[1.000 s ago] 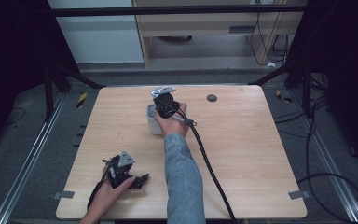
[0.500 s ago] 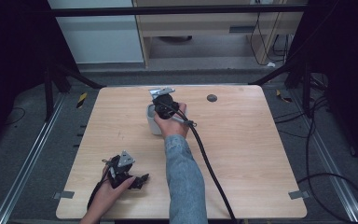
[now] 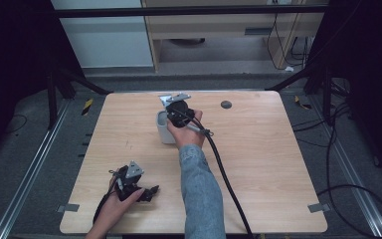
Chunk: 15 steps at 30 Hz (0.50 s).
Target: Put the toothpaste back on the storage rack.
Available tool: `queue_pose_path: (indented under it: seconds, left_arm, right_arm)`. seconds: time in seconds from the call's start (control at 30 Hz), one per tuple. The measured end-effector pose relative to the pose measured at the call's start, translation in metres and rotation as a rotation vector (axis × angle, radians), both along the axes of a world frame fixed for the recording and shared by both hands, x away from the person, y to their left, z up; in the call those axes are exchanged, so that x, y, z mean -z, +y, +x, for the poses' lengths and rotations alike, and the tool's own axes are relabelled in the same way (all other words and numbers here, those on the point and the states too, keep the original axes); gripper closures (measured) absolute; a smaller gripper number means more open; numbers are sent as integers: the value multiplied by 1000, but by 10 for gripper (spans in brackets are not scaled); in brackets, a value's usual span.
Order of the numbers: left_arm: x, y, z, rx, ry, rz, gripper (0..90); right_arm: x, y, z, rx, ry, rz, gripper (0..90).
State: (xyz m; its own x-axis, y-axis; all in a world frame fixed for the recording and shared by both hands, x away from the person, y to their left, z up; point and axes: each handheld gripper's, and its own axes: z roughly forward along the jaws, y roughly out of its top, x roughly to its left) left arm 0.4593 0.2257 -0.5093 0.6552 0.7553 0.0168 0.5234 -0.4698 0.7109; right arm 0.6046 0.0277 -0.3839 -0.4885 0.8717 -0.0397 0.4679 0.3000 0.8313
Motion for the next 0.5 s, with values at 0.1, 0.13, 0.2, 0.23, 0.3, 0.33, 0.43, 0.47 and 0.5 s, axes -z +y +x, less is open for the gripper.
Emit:
queue_pose_path:
  seconds: [0.1, 0.13, 0.2, 0.23, 0.3, 0.33, 0.43, 0.47, 0.5]
  left_arm:
    - [0, 0, 0, 0, 0, 0, 0]
    - [0, 0, 0, 0, 0, 0, 0]
    - [0, 0, 0, 0, 0, 0, 0]
    - [0, 0, 0, 0, 0, 0, 0]
    - [0, 0, 0, 0, 0, 0, 0]
    - [0, 0, 0, 0, 0, 0, 0]
    - [0, 0, 0, 0, 0, 0, 0]
    - [0, 0, 0, 0, 0, 0, 0]
    - [0, 0, 0, 0, 0, 0, 0]
  right_arm:
    - [-1, -2, -1, 2, -2, 0, 704]
    - [-2, -3, -1, 2, -2, 1, 702]
    - [-3, -5, -2, 1, -5, -2, 700]
    - [-4, -5, -2, 2, -4, 1, 699]
    - [-4, -6, -3, 1, -7, 0, 696]
    - [-5, -6, -3, 0, -7, -1, 693]
    - [-6, -7, -4, -2, -6, 2, 684]
    - [-7, -8, -4, -3, -8, 0, 681]
    - [-7, -8, -5, -4, -5, 3, 678]
